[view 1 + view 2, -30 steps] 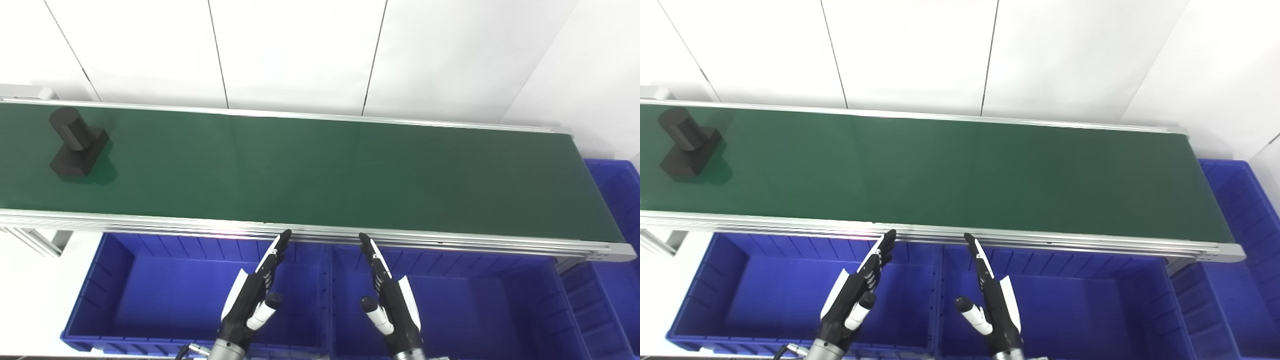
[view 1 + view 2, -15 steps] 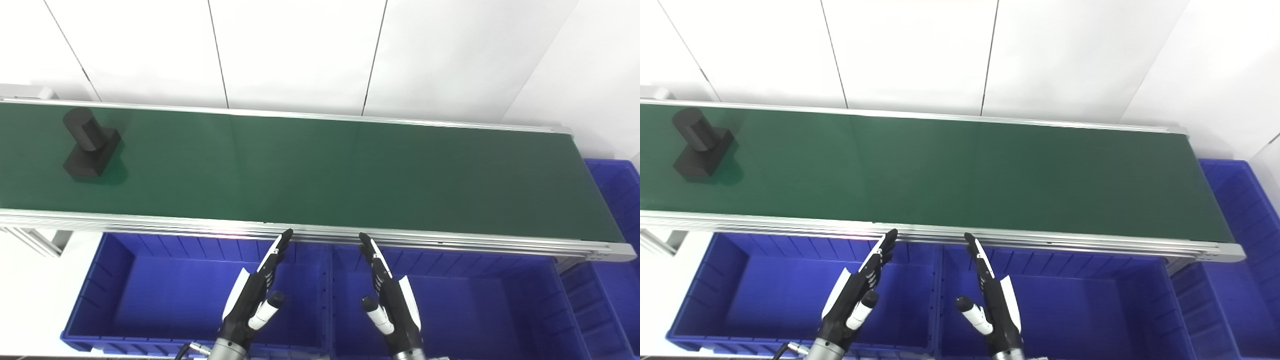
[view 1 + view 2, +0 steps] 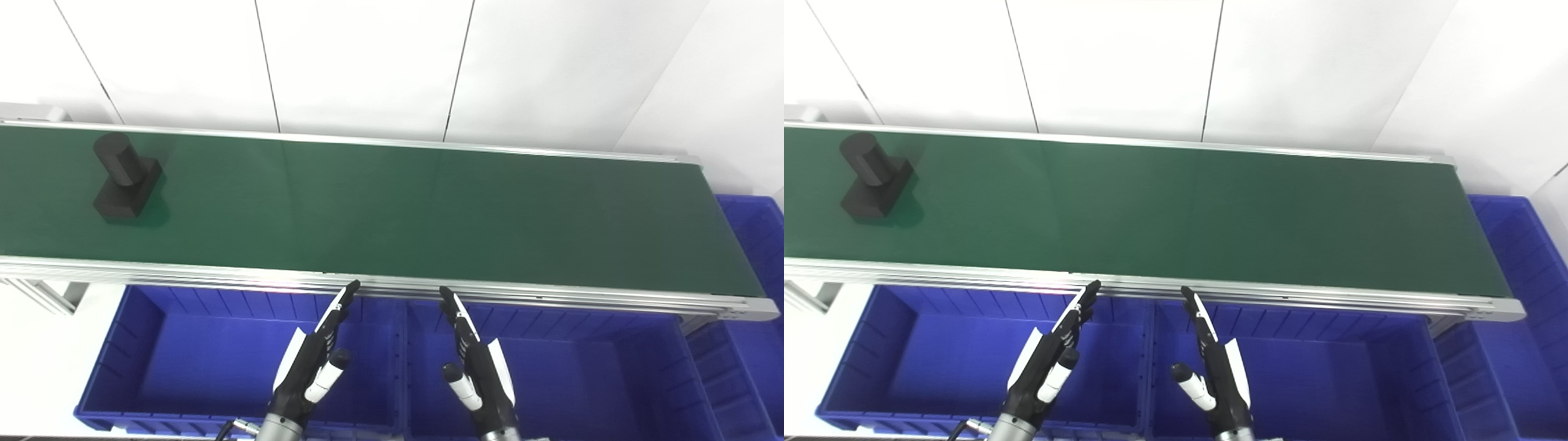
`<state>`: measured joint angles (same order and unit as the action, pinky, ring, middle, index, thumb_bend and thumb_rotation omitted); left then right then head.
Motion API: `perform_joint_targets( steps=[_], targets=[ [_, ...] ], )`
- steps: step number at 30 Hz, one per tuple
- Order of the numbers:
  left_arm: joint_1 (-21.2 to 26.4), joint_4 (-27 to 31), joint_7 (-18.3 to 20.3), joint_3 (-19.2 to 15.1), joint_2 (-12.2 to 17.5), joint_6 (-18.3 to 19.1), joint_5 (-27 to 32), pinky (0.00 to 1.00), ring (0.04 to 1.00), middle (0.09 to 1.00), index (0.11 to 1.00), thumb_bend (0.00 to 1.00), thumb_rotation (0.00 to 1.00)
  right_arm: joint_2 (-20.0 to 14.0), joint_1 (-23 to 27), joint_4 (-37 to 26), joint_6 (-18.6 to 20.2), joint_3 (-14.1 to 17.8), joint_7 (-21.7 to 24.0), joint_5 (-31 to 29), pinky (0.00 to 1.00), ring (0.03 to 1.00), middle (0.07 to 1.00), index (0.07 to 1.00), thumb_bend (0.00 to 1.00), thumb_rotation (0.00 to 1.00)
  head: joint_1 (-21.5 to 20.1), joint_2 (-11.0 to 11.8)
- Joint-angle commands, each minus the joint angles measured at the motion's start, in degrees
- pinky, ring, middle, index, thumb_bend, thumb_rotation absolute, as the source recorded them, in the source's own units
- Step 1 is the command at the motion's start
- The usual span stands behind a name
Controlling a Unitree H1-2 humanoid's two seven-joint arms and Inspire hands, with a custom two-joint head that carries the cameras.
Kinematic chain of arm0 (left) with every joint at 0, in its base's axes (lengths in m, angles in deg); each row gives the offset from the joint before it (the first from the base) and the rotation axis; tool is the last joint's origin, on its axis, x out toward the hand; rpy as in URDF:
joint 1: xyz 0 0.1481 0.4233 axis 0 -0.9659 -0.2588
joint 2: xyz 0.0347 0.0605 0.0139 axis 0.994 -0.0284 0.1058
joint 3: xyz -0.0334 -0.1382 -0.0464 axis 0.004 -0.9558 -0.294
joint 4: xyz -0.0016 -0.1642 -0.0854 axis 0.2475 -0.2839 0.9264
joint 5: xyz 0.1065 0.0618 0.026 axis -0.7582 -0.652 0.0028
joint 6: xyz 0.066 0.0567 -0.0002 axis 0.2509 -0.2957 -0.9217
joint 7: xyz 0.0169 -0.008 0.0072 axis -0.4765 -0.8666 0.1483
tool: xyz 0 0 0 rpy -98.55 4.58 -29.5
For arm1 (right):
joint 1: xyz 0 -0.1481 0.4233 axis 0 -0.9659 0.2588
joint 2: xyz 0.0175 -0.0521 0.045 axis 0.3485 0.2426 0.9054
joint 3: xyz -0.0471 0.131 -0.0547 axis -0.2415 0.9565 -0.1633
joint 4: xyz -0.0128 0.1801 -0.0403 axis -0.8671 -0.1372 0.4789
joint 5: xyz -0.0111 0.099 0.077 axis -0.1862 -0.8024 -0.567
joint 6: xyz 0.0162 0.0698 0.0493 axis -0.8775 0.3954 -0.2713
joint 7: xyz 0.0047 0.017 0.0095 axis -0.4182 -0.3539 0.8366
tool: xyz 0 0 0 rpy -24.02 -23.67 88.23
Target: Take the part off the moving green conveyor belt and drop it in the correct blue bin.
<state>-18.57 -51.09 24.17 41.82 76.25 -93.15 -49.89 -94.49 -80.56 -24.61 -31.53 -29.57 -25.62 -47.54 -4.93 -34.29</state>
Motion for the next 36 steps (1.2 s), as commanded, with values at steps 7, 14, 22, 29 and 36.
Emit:
perform_joint_targets(
  steps=[7,14,22,29,36],
  targets=[
    [2.7,-2.9,-4.2,2.5,-0.5,-1.7,-2.7,1.0,1.0,0.991,0.942,0.72,0.99,-1.2,1.6,2.2,-1.9,-0.2,-0.5,-1.0,1.0,0.979,0.984,0.977,0.92,0.96,5.3,5.0],
    [4.2,-4.9,-8.5,5.2,-0.6,-1.7,-3.8,0.95,0.973,0.966,0.909,0.72,0.93,-2.4,2.1,3.4,-1.9,-0.3,-0.7,-1.3,1.0,1.0,1.0,1.0,0.92,0.99,9.5,6.9],
    [5.1,-5.7,-11.3,7.4,0.0,-1.7,-3.9,0.88,0.935,0.944,0.894,0.73,0.91,-2.6,2.1,3.7,-1.9,-0.2,-0.7,-1.4,1.0,0.998,0.998,1.0,0.93,1.0,9.6,7.1],
    [5.2,-5.6,-11.9,8.1,0.2,-1.7,-3.6,0.88,0.939,0.945,0.889,0.74,0.9,-2.8,2.1,3.6,-1.9,-0.2,-0.6,-1.7,1.0,0.991,0.998,1.0,0.92,1.0,9.2,6.5],
    [5.6,-6.0,-12.2,8.6,-0.3,-1.7,-3.4,0.89,0.946,0.95,0.893,0.74,0.9,-4.3,0.6,-5.8,-1.9,-0.6,-2.4,0.0,1.0,0.983,0.987,1.0,0.97,1.0,8.6,6.0]
  ],
)
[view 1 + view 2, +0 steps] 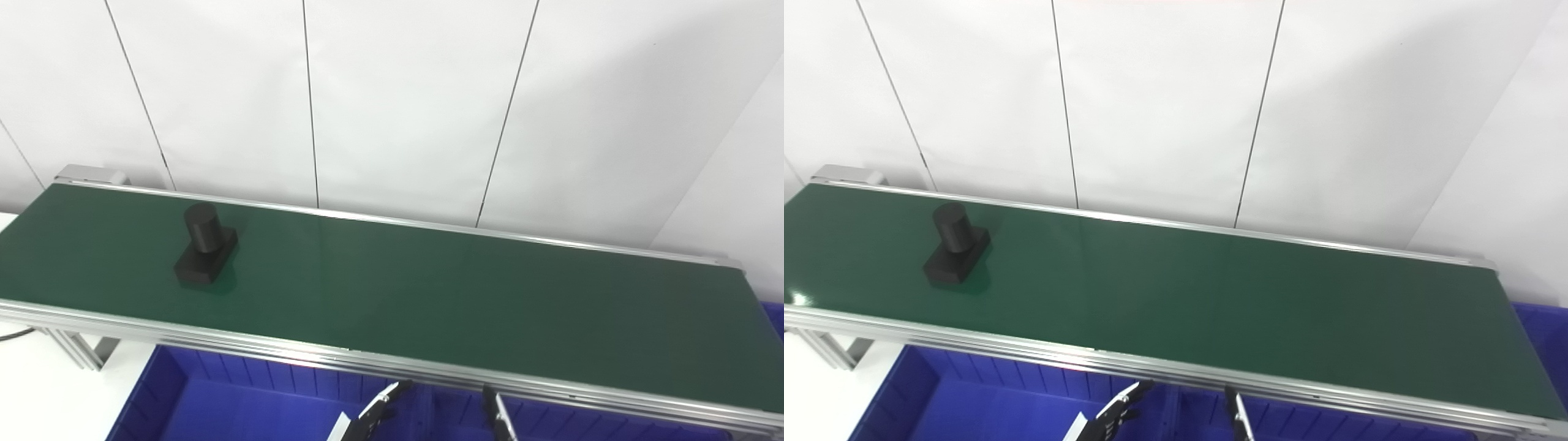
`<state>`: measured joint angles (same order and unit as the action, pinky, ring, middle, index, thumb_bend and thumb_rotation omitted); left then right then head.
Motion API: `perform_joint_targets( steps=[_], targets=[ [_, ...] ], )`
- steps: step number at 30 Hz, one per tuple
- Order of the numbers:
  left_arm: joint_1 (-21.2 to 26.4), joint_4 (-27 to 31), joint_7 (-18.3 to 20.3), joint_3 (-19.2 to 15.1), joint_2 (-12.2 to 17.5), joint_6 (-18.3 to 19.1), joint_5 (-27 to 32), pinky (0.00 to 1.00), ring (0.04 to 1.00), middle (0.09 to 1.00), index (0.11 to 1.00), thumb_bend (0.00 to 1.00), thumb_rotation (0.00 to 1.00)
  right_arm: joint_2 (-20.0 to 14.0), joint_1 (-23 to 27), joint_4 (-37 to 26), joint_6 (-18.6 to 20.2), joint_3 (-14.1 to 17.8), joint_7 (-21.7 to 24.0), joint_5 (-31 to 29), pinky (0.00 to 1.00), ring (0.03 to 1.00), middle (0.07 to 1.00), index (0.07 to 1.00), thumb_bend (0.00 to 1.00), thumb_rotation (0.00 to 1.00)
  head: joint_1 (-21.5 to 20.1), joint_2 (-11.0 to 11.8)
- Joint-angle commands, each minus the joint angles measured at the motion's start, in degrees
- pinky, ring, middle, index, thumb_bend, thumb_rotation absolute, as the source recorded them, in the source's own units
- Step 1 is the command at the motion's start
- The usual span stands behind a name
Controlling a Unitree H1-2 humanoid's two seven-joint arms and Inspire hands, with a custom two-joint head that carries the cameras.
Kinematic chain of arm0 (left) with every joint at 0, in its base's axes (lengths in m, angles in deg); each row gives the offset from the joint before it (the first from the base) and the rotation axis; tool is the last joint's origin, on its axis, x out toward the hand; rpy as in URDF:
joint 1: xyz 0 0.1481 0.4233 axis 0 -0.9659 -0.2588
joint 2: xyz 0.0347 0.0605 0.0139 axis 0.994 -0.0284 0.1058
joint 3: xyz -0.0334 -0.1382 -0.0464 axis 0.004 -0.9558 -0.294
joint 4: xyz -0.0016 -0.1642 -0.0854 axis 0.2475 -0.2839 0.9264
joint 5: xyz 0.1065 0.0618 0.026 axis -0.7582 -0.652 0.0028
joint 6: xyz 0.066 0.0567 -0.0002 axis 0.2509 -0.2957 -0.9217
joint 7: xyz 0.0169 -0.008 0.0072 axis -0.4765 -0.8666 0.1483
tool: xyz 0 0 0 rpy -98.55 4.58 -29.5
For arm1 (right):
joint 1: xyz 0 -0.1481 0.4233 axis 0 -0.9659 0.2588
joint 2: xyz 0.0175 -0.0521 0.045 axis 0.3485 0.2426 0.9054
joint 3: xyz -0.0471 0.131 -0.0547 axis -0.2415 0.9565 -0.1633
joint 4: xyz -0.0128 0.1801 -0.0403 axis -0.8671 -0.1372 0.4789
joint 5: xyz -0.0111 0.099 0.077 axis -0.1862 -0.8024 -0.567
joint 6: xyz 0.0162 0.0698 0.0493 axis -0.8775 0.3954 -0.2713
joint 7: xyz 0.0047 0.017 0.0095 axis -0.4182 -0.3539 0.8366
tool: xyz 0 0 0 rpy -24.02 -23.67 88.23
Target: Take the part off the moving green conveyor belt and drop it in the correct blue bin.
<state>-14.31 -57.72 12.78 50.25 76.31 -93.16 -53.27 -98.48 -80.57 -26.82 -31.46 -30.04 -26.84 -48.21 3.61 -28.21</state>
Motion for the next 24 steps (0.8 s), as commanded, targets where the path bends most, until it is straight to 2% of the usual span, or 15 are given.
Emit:
perform_joint_targets(
  steps=[1,4,7,12,16,20,24],
  targets=[
    [1.5,0.4,-0.6,0.2,-0.6,-1.7,0.3,0.89,0.948,0.951,0.894,0.74,0.89,-0.6,0.5,-6.9,-1.9,-0.1,-1.0,0.7,1.0,0.986,0.988,1.0,0.97,1.0,-0.4,-0.1],
    [2.2,-0.4,-0.3,0.3,-1.0,-1.7,0.8,0.89,0.952,0.953,0.897,0.71,0.88,-1.4,0.6,-13.5,-1.9,0.4,-0.5,0.6,1.0,0.999,0.998,1.0,0.97,1.0,-0.7,0.0],
    [3.0,-1.3,-0.2,0.5,-1.6,-1.7,1.0,0.89,0.952,0.955,0.9,0.75,0.89,-1.6,1.2,-19.4,-1.9,1.8,0.3,0.7,1.0,0.998,0.996,1.0,0.98,1.0,-0.8,0.1],
    [3.9,-2.2,-1.1,0.9,-2.1,-1.7,0.3,0.91,0.956,0.958,0.906,0.71,0.91,-0.7,4.3,-24.3,-1.9,4.0,2.1,-0.1,1.0,0.987,0.992,1.0,1.0,1.0,-1.0,0.2],
    [4.4,-2.8,-1.9,1.4,-2.3,-1.7,-0.1,0.91,0.959,0.959,0.908,0.69,0.91,0.2,7.0,-26.0,-1.9,5.7,4.6,-2.2,1.0,0.991,0.986,0.996,1.0,1.0,-1.0,0.4],
    [4.8,-3.3,-2.9,1.9,-2.5,-1.7,-0.4,0.92,0.963,0.96,0.909,0.69,0.92,0.9,10.8,-24.5,-1.9,8.0,6.9,-2.7,1.0,0.978,0.974,0.985,1.0,1.0,-0.9,0.6],
    [5.3,-3.9,-4.3,2.8,-2.7,-1.7,-1.1,0.92,0.963,0.957,0.908,0.7,0.94,1.0,14.5,-22.3,-1.9,10.1,9.0,-3.4,1.0,0.974,0.963,0.975,0.93,0.99,-0.7,0.7]
  ],
)
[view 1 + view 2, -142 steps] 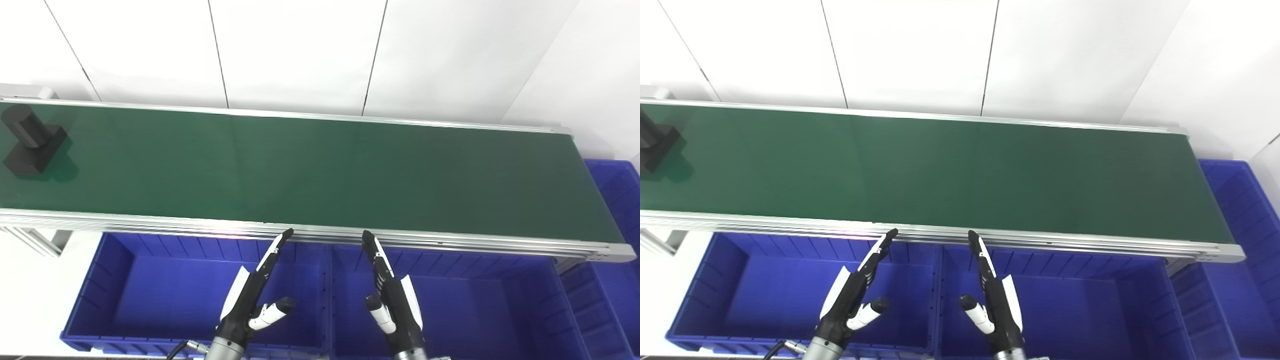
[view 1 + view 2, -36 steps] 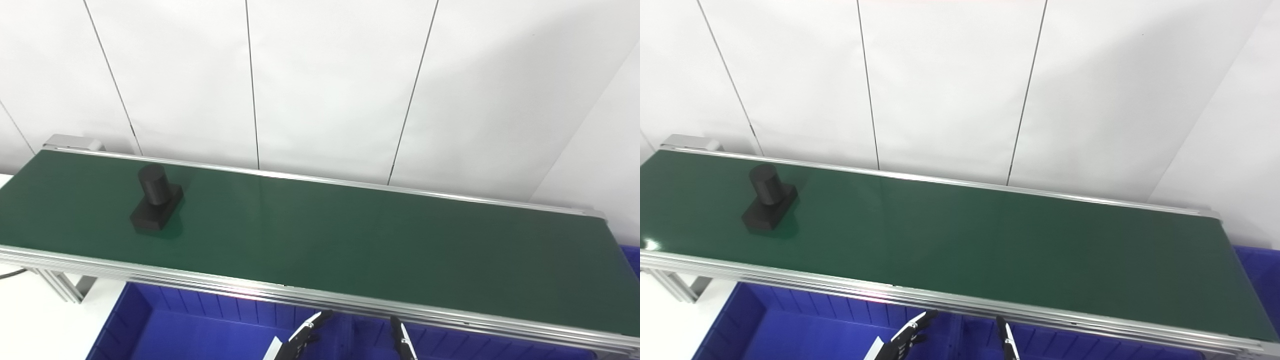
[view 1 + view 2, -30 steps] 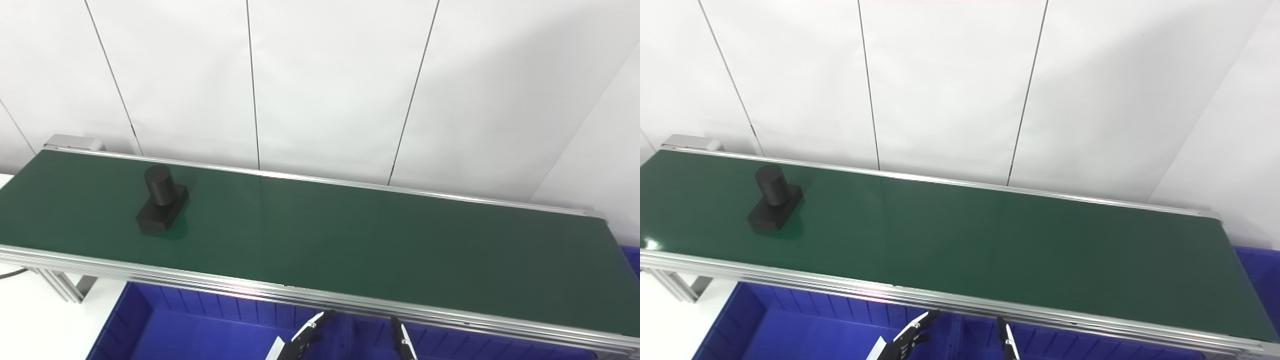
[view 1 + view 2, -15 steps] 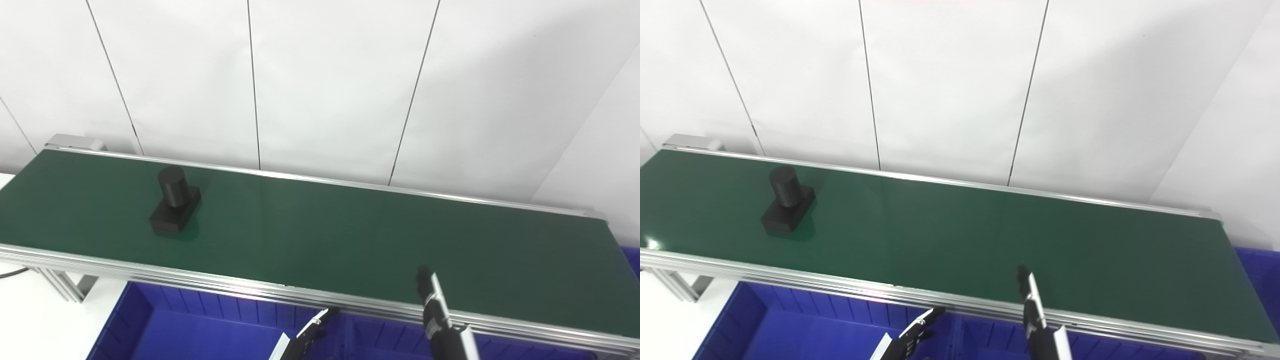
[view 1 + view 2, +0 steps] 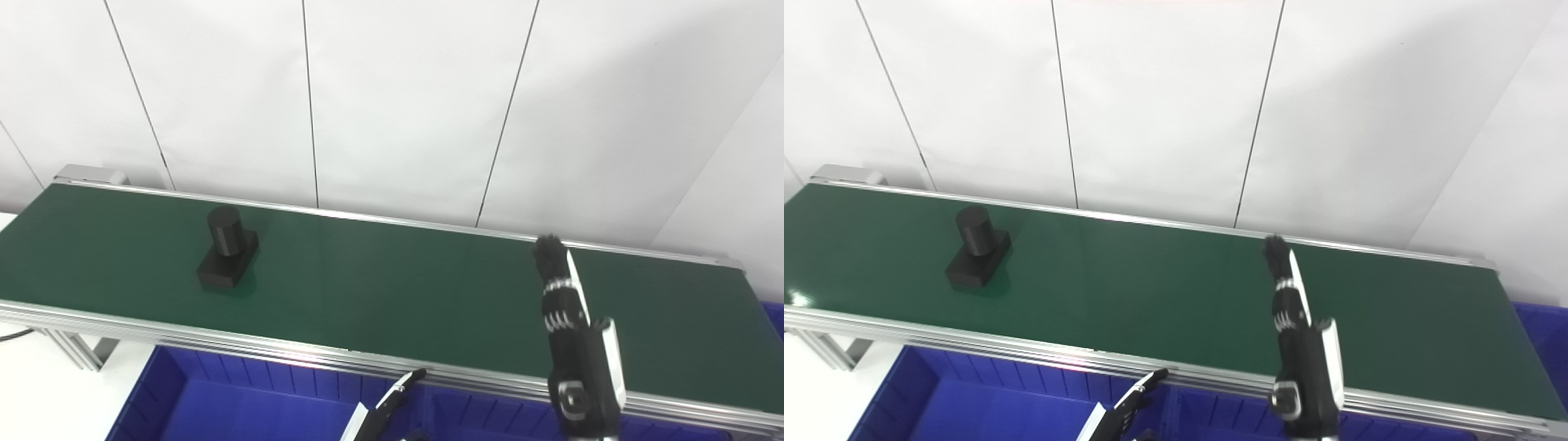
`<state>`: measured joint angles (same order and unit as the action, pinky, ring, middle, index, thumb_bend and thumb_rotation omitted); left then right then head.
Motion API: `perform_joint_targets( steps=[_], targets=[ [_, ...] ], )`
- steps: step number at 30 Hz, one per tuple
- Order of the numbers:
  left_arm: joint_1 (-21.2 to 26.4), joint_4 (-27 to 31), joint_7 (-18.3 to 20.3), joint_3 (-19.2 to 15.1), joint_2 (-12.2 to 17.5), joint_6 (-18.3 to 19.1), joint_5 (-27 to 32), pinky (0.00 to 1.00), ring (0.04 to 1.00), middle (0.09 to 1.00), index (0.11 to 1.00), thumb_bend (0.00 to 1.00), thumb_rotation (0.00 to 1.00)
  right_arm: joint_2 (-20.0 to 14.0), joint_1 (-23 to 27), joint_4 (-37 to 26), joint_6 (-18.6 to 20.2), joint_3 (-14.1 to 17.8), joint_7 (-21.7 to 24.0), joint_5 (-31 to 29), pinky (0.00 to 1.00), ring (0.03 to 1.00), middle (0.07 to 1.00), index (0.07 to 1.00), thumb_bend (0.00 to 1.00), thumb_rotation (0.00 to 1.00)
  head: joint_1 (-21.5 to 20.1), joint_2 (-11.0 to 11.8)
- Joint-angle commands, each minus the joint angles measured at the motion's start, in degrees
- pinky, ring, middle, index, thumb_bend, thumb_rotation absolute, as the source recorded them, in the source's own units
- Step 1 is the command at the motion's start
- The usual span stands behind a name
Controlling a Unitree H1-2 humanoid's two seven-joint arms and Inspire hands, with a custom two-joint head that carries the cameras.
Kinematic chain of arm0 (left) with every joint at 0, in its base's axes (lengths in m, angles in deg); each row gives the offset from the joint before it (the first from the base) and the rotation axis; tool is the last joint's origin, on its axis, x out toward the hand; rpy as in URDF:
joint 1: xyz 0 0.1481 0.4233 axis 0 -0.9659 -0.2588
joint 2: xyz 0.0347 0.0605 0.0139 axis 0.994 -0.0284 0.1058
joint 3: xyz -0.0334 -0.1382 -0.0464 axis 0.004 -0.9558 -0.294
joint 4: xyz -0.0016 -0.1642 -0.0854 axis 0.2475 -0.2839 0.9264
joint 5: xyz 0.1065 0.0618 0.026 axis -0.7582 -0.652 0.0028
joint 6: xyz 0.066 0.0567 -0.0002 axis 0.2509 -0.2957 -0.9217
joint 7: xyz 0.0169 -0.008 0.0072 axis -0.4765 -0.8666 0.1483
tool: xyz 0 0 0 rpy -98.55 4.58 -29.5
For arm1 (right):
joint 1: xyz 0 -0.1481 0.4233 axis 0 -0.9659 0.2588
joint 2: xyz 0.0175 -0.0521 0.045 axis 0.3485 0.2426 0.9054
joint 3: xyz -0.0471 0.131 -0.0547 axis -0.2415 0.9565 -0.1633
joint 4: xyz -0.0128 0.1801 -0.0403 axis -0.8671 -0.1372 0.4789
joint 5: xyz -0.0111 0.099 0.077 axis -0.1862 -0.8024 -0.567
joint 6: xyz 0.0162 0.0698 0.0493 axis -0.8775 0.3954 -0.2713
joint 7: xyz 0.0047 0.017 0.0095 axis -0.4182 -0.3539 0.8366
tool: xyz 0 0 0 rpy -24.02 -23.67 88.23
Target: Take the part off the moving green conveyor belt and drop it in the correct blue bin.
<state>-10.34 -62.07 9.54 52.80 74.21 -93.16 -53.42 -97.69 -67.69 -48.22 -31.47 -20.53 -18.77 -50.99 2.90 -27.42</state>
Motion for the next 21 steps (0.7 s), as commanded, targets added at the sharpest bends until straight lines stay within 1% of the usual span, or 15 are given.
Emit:
perform_joint_targets(
  steps=[1,3,5,8,10,13,16,17,18,21],
  targets=[
    [1.5,0.3,-1.3,0.4,-0.6,-1.7,-0.8,0.92,0.963,0.957,0.907,0.7,0.94,0.2,3.2,0.5,-1.9,1.2,1.5,-1.0,1.0,0.974,0.963,0.975,0.92,0.99,0.0,0.0],
    [1.9,0.0,-2.0,0.9,-0.7,-1.7,-0.7,0.92,0.961,0.954,0.907,0.7,0.93,0.4,5.8,3.2,-1.6,2.4,2.6,-2.0,1.0,0.964,0.951,0.959,0.91,0.97,0.1,0.2],
    [2.3,-0.3,-2.6,1.4,-0.7,-1.7,-0.7,0.91,0.955,0.951,0.906,0.69,0.93,0.8,8.2,6.0,-1.3,3.6,3.4,-3.1,0.96,0.937,0.93,0.936,0.92,0.91,0.2,0.3],
    [2.6,-0.7,-3.3,2.0,-0.8,-1.7,-0.5,0.89,0.949,0.948,0.902,0.71,0.93,1.4,11.7,10.6,-1.5,5.3,4.6,-4.2,0.84,0.846,0.875,0.901,0.94,0.8,0.4,0.4],
    [2.7,-0.9,-3.3,2.1,-0.9,-1.7,-0.1,0.9,0.949,0.949,0.9,0.71,0.92,1.7,14.5,14.4,-1.5,6.1,4.7,-3.0,0.81,0.818,0.861,0.895,0.97,0.76,0.5,0.5],
    [2.8,-1.2,-3.6,2.4,-1.1,-1.7,0.1,0.9,0.952,0.952,0.902,0.71,0.92,2.0,17.9,18.9,-1.6,6.7,4.8,-1.0,0.77,0.799,0.851,0.894,0.96,0.72,0.5,0.6],
    [3.0,-1.4,-3.9,2.8,-1.3,-1.7,0.2,0.9,0.951,0.95,0.9,0.73,0.92,2.2,20.3,22.4,-1.7,7.0,4.8,0.4,0.74,0.786,0.843,0.895,0.98,0.65,0.6,0.8],
    [3.1,-1.4,-4.3,3.0,-1.4,-1.7,-0.1,0.9,0.951,0.949,0.899,0.73,0.92,2.4,21.6,24.5,-1.8,7.0,4.9,0.4,0.74,0.785,0.844,0.895,0.99,0.64,0.6,0.9],
    [3.2,-1.5,-4.7,3.3,-1.5,-1.7,-0.4,0.9,0.951,0.948,0.901,0.73,0.92,2.6,22.7,26.3,-1.8,7.0,5.0,0.4,0.73,0.781,0.847,0.893,0.99,0.59,0.7,0.9],
    [3.4,-1.7,-5.6,4.0,-1.8,-1.7,-0.8,0.9,0.95,0.946,0.902,0.72,0.93,2.7,25.2,30.5,-1.9,7.1,5.5,0.0,0.71,0.78,0.849,0.886,1.0,0.52,0.9,1.0]
  ],
)
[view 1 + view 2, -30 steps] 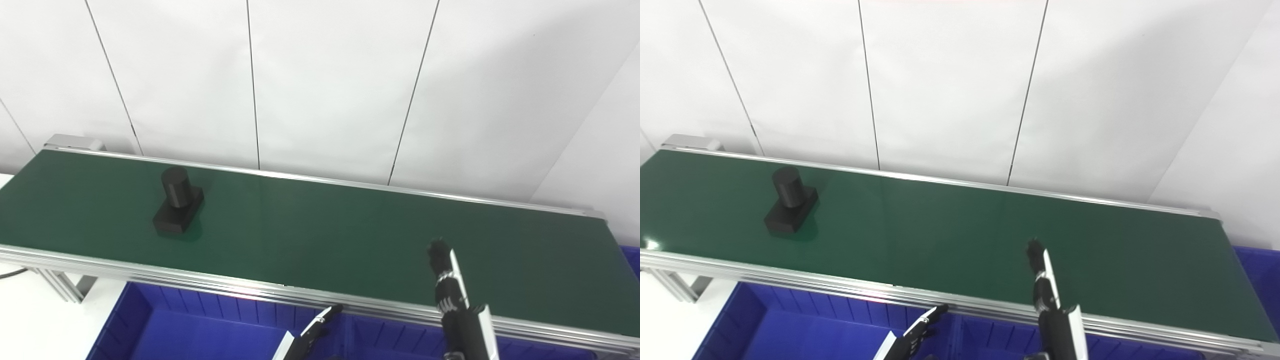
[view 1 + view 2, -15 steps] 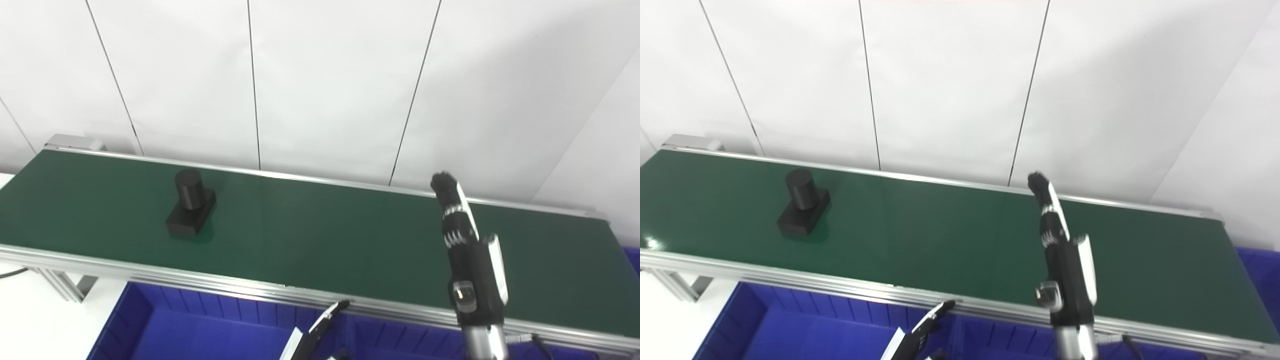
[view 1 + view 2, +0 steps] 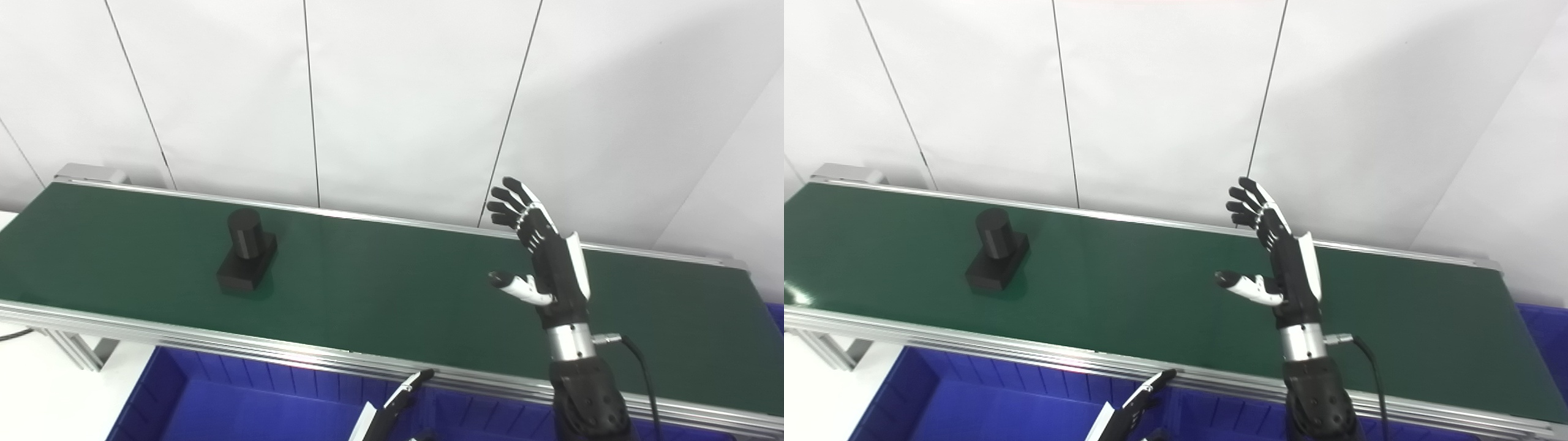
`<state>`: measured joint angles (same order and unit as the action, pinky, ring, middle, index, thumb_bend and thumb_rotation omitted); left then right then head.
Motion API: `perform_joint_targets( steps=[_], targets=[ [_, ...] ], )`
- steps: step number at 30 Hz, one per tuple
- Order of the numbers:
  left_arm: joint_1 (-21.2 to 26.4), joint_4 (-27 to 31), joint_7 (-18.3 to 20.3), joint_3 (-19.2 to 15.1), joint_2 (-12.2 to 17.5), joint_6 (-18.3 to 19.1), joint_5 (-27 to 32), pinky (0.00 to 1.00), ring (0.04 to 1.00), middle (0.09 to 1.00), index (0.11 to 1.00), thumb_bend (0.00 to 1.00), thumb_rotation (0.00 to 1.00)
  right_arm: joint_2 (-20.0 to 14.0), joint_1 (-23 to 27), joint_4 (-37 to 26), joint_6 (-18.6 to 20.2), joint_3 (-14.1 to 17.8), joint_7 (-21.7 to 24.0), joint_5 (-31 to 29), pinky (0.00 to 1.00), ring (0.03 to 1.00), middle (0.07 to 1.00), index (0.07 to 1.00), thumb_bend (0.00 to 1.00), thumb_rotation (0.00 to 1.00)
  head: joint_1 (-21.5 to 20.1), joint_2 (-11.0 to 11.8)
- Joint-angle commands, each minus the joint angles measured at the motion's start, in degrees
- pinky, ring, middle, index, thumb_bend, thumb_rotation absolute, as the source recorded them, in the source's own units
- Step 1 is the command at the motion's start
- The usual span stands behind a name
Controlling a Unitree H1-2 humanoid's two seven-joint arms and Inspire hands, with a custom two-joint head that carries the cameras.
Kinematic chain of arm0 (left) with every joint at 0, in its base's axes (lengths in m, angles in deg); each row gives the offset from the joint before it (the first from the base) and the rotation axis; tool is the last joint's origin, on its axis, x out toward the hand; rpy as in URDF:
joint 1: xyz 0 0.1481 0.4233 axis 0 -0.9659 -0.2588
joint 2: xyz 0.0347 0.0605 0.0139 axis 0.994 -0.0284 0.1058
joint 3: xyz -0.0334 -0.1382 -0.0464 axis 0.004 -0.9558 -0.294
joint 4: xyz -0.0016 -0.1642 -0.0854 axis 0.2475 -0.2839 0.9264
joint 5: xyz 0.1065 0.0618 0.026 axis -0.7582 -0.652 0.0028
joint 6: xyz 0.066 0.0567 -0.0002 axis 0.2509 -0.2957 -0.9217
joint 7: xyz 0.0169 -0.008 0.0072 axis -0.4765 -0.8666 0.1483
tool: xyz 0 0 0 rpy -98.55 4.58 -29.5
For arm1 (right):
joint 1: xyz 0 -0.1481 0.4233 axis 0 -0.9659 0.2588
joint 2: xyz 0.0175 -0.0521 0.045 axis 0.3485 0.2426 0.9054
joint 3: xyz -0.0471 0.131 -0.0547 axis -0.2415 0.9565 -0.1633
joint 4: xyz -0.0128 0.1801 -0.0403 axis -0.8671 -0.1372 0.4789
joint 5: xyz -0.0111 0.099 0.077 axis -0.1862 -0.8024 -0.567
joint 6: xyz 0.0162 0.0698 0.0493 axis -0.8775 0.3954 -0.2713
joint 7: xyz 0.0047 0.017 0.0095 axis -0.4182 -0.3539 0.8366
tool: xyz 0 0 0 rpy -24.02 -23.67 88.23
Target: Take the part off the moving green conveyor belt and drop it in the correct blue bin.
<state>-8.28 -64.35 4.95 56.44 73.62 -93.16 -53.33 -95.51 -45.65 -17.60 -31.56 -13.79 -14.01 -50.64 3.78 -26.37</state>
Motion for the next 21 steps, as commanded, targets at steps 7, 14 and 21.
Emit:
perform_joint_targets(
  steps=[7,14,21],
  targets=[
    [1.4,0.6,-3.2,2.2,-1.6,-1.7,-1.5,0.92,0.952,0.946,0.904,0.75,0.95,1.6,7.7,8.7,-1.8,-0.4,0.6,0.7,0.73,0.774,0.835,0.869,1.0,0.4,1.0,-0.1],
    [2.0,0.3,-5.6,4.2,-1.8,-1.7,-1.9,0.9,0.943,0.94,0.895,0.77,0.94,2.5,11.9,16.6,-1.8,-2.7,-0.6,4.6,0.72,0.772,0.852,0.874,1.0,0.38,1.4,-0.4],
    [2.0,0.5,-6.2,5.2,-1.6,-1.7,-1.8,0.9,0.941,0.943,0.898,0.81,0.94,2.9,13.6,19.9,-1.8,-3.5,-1.0,5.6,0.7,0.778,0.869,0.879,1.0,0.39,1.9,-0.7]
  ],
)
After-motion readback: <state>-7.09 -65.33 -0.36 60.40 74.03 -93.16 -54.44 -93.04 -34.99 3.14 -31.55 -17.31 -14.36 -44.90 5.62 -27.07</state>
